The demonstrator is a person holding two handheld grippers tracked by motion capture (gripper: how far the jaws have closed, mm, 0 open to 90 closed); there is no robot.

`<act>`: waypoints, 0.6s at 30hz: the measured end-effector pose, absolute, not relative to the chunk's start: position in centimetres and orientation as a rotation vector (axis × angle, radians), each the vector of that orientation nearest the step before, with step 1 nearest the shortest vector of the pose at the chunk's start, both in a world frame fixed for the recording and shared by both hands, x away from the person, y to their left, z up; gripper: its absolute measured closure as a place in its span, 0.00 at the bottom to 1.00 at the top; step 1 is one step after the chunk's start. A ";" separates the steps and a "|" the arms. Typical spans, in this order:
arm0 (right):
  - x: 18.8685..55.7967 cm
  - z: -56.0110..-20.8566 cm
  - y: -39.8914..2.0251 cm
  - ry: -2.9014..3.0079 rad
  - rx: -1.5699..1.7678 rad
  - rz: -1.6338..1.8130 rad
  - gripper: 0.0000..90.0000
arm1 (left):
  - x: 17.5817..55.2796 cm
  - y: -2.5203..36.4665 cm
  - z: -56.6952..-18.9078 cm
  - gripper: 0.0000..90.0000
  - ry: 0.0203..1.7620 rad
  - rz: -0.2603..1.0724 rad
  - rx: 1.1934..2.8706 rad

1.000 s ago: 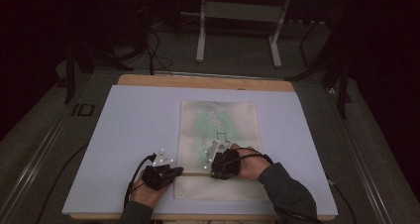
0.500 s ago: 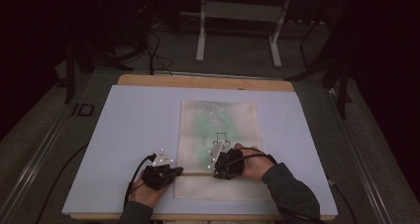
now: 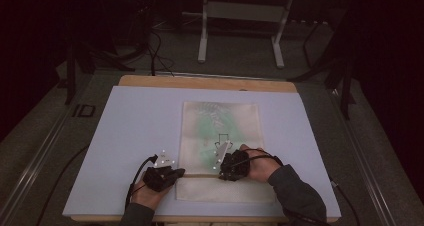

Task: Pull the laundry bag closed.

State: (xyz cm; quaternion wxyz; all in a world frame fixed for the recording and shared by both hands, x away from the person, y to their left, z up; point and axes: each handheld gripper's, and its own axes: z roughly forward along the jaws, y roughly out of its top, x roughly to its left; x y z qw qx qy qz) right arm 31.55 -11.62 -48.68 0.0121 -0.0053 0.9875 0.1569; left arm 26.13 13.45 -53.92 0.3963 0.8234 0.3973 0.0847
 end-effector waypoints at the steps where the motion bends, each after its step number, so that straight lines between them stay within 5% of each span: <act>1: 31.6 -48.7 -11.6 3.078 -0.018 0.486 0.91 | 26.1 13.5 -53.9 0.99 1.007 0.214 2.086; 18: 31.5 -48.5 -12.5 3.079 -0.006 0.491 0.91 | 26.1 13.5 -53.9 0.99 1.009 0.214 2.085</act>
